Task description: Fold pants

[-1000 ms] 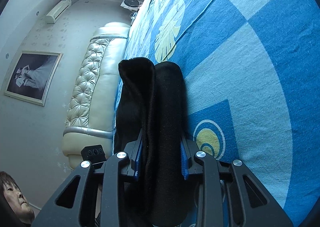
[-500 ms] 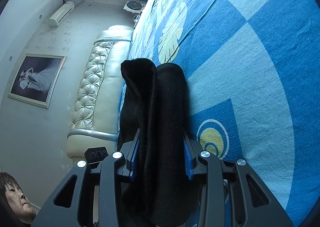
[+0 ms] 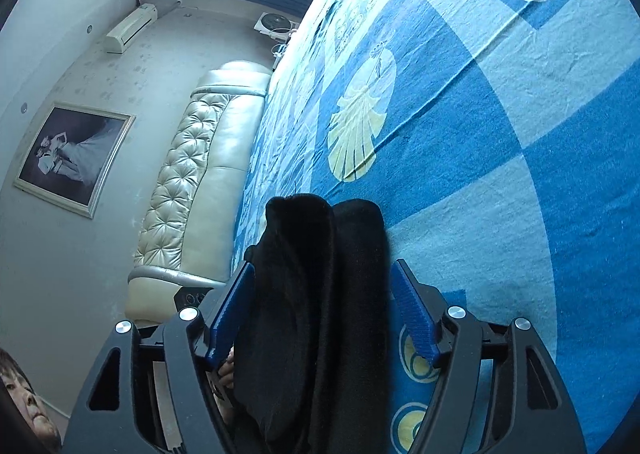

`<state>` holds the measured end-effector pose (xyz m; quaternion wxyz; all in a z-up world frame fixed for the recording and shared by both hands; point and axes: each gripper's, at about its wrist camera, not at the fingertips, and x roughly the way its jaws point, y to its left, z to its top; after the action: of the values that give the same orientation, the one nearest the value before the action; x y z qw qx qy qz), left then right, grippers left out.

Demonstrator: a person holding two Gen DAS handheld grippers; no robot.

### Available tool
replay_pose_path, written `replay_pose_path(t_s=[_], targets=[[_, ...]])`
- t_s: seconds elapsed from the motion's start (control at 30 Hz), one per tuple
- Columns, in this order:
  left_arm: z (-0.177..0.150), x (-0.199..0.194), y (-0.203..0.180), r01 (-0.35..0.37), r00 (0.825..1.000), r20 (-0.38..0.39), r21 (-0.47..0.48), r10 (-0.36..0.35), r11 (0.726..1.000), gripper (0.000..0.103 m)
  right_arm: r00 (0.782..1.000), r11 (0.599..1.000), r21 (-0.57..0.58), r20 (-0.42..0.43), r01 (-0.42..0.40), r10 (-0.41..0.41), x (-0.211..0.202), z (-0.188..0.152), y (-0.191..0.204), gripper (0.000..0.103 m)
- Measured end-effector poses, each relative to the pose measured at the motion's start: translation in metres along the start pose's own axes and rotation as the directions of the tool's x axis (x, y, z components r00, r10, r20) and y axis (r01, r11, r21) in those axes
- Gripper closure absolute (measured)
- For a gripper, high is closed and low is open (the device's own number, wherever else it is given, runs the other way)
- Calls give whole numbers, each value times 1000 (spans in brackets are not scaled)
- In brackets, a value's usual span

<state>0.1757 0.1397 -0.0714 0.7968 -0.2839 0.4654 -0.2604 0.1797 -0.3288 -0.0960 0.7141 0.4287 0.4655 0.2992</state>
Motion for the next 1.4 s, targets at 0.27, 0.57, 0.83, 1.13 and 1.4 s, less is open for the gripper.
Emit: replay_pose_path(t_s=[0.27, 0.57, 0.83, 1.13, 1.4], targets=[[22, 18, 5, 31, 999, -25, -1, -31, 1000, 16, 999, 1000, -11, -35, 5, -5, 24, 23, 3, 33], [25, 17, 27, 9, 999, -50, -78, -13, 997, 61, 995, 997, -1, -63, 71, -71, 31, 23, -6, 64], [25, 19, 21, -53, 998, -45, -47, 51, 997, 70, 994, 996, 15, -66, 89, -88, 35, 27, -10, 70], [25, 19, 22, -47, 998, -39, -39, 45, 998, 70, 996, 997, 16, -52, 80, -79, 34, 24, -9, 70], [26, 19, 20, -49, 998, -38, -36, 48, 998, 70, 998, 998, 24, -37, 58, -57, 30, 22, -16, 70]])
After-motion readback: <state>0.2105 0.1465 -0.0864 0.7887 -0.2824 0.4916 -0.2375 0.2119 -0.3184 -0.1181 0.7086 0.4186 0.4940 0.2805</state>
